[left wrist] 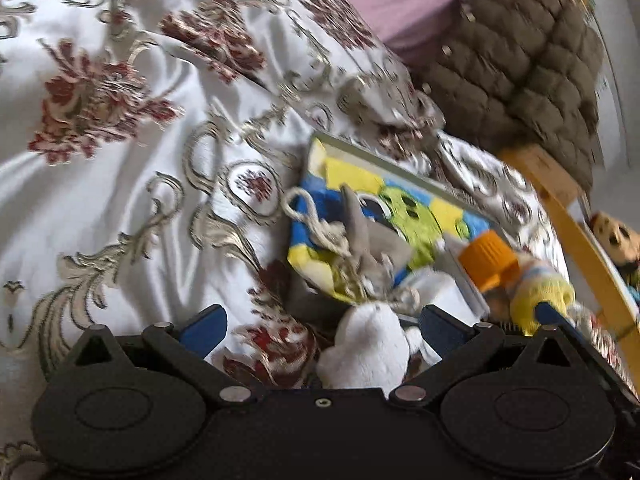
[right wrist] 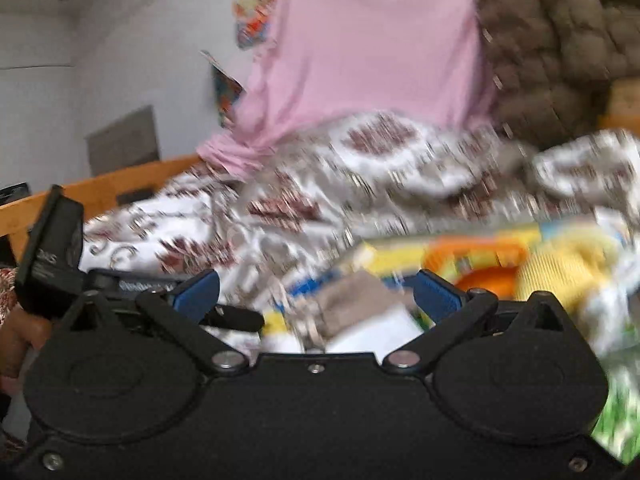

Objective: Organize soft objects

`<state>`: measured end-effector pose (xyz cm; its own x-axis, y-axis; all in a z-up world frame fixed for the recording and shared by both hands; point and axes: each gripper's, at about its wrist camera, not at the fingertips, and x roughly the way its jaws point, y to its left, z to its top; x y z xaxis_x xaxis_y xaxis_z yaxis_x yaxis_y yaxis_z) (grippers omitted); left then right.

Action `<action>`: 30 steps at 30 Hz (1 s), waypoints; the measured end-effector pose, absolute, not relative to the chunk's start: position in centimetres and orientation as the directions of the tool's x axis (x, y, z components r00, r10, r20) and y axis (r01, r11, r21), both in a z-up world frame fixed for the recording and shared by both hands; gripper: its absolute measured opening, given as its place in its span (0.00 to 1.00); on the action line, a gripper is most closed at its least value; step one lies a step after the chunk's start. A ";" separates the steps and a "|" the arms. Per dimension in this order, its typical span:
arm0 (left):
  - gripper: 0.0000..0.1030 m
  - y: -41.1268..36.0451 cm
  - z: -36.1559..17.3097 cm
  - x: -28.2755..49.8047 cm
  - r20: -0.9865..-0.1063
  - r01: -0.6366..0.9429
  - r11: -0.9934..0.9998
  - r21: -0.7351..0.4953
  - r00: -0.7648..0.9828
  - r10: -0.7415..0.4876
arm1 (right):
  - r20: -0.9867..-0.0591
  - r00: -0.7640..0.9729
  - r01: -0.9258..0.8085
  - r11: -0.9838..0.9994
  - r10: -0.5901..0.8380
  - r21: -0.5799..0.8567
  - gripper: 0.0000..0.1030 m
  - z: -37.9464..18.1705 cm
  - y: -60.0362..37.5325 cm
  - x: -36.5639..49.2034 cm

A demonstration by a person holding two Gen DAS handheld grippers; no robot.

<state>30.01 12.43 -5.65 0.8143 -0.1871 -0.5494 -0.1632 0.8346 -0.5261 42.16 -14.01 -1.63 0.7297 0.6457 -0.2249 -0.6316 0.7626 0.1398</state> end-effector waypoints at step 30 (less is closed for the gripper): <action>0.45 10.3 -6.3 31.1 -0.598 -0.003 0.892 -0.451 0.743 -0.300 | -0.531 0.665 -0.495 0.842 0.525 0.212 0.43 -5.9 -11.9 43.7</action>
